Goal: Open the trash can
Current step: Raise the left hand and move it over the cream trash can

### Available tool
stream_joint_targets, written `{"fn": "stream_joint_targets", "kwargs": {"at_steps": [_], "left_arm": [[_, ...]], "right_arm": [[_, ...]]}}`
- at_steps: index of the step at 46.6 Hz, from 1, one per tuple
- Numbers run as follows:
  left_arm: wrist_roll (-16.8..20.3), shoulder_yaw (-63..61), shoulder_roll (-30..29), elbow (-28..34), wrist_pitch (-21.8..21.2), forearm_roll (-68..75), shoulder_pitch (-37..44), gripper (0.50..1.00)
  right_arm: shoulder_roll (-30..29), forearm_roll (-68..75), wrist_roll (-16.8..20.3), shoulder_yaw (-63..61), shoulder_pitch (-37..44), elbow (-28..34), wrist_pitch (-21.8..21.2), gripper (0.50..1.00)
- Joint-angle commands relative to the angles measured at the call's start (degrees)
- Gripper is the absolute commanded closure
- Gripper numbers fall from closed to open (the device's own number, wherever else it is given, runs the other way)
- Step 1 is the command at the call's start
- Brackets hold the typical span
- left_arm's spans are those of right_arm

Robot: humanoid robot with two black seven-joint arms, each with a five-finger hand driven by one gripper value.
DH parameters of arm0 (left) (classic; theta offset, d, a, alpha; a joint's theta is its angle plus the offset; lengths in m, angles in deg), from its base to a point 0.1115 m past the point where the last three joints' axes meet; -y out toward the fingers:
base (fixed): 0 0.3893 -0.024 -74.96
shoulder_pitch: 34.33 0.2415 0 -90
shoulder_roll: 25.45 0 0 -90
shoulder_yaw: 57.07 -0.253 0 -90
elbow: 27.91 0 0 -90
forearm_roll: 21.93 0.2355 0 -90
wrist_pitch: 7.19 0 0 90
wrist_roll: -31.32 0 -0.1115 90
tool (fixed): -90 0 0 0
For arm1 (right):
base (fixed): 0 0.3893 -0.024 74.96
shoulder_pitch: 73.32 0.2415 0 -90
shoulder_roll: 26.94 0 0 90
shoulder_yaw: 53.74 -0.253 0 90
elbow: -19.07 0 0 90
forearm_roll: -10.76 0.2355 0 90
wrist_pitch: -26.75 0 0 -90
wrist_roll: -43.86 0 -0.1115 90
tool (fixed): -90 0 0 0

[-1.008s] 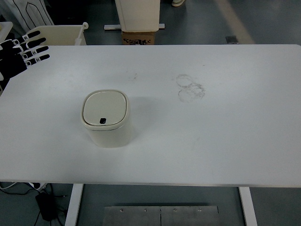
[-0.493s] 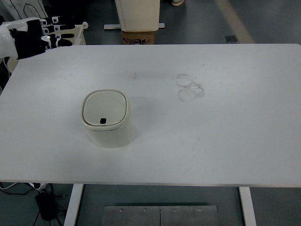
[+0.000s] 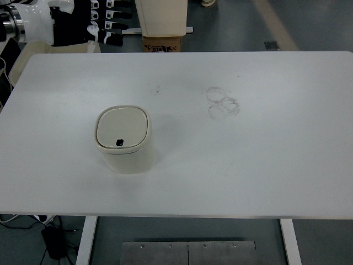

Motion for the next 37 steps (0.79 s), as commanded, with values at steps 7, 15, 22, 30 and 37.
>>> {"fn": "stream_joint_targets", "kwargs": {"at_steps": [7,15,22,30,37], "left_arm": [[-0.05,-2.24,0.62,-1.75,4.02,4.47,-3.26,0.5],[-0.05,-2.24,0.62,-2.45,9.03,9.21,-3.79,0.5],[-0.05,-2.77,0.62,-4.73,11.41,13.87,-3.53,0.5],[-0.49,-6.46,0.0,-7.2,12.92,17.3,-3.79,0.5],[-0.49,-7.95,-0.35,-7.37,12.92,20.03,-3.79,0.5]], "right_arm": [[0.0,0.02,0.0,0.02,0.0,0.07,0.0,0.509],[0.0,0.02,0.0,0.02,0.0,-0.02,0.0,0.509],[0.0,0.02,0.0,0.02,0.0,-0.02,0.0,0.509],[0.0,0.02,0.0,0.02,0.0,-0.02,0.0,0.509],[0.0,0.02,0.0,0.02,0.0,-0.02,0.0,0.509]]}}
